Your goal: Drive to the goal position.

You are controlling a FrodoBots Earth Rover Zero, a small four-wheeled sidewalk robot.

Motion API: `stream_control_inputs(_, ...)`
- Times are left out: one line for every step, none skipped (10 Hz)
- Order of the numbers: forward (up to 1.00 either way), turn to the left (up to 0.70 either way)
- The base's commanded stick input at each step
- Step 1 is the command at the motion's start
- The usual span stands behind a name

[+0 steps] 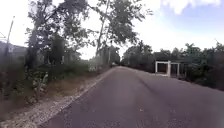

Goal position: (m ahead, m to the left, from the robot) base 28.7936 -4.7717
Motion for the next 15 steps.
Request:
stream_control_inputs(1.00,0.00)
stream_control_inputs(1.00,0.00)
stream_control_inputs(1.00,0.00)
stream_control_inputs(1.00,0.00)
stream_control_inputs(1.00,0.00)
stream_control_inputs(1.00,0.00)
stream_control_inputs(1.00,0.00)
stream_control_inputs(1.00,0.00)
stream_control_inputs(1.00,0.00)
stream_control_inputs(1.00,0.00)
stream_control_inputs(1.00,0.00)
stream_control_inputs(1.00,-0.03)
stream_control_inputs(1.00,-0.17)
stream_control_inputs(1.00,-0.40)
stream_control_inputs(1.00,-0.40)
